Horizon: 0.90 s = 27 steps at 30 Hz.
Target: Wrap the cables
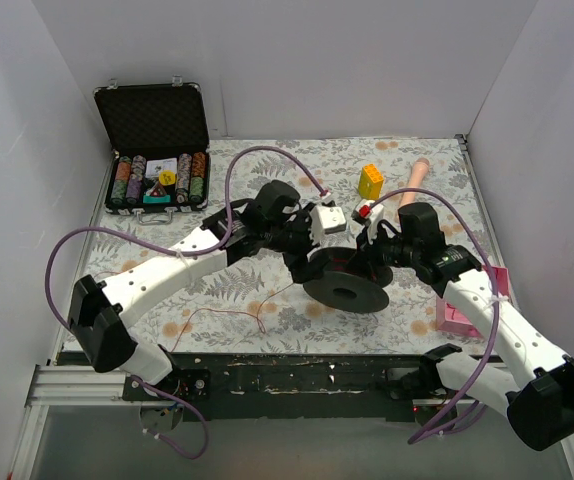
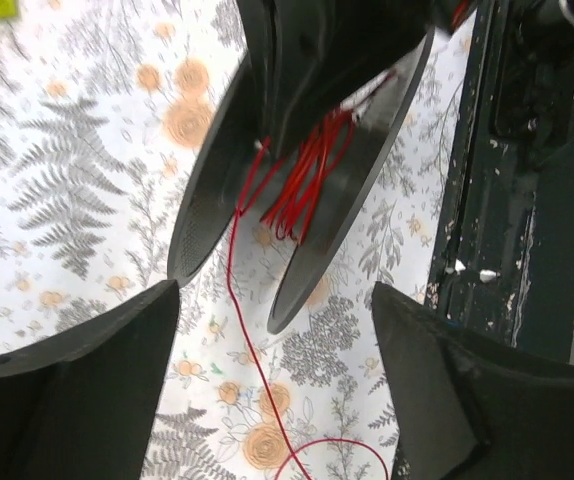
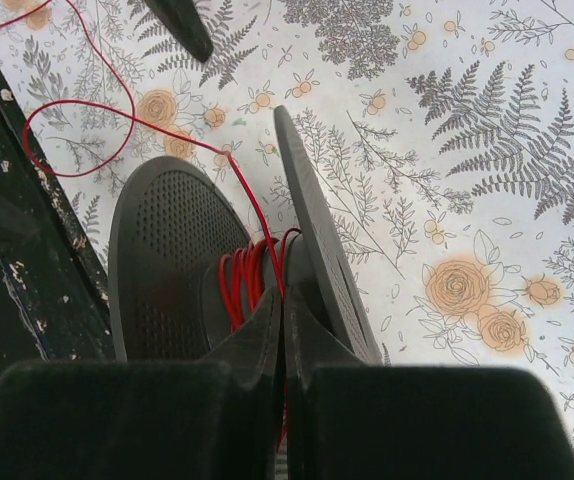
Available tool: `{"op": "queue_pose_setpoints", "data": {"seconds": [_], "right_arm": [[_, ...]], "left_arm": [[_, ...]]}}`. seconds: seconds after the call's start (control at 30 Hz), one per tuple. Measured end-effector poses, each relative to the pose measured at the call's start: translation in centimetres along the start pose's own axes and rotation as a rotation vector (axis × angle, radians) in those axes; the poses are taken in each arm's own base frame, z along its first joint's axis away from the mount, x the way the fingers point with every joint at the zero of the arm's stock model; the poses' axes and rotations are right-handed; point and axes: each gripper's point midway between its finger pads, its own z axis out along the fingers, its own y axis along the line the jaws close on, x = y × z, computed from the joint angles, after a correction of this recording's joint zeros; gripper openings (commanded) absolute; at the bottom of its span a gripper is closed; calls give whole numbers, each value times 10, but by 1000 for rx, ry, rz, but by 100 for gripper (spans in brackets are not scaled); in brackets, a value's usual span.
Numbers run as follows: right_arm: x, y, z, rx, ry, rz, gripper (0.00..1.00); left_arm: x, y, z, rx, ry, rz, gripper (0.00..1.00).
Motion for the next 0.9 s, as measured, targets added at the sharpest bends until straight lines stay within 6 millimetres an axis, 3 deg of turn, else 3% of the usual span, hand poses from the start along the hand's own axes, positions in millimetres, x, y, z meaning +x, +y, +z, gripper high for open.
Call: {"op": "queue_pose_setpoints", "data": {"seconds": [0.2,0.3,0.5,0.67,0.9], "right_arm": [[1,-2,-1,6,3,-37,1],[-2,-3,-3,15,-7,-57,1],[-11,0,-13,31,-49,-107,1],[-13,2,-17,34,-63,-123,1],[0,-2,-18,62,-18,-90,1]], "left_arm": [[-47,7,-14,-31,-110,37,91],[-58,12,-10,-45,-146,59,97],[-50,31,24,15,-151,74,98],[-28,47,46,93,-124,54,87],[-30,35,52,178,-143,87,84]]}}
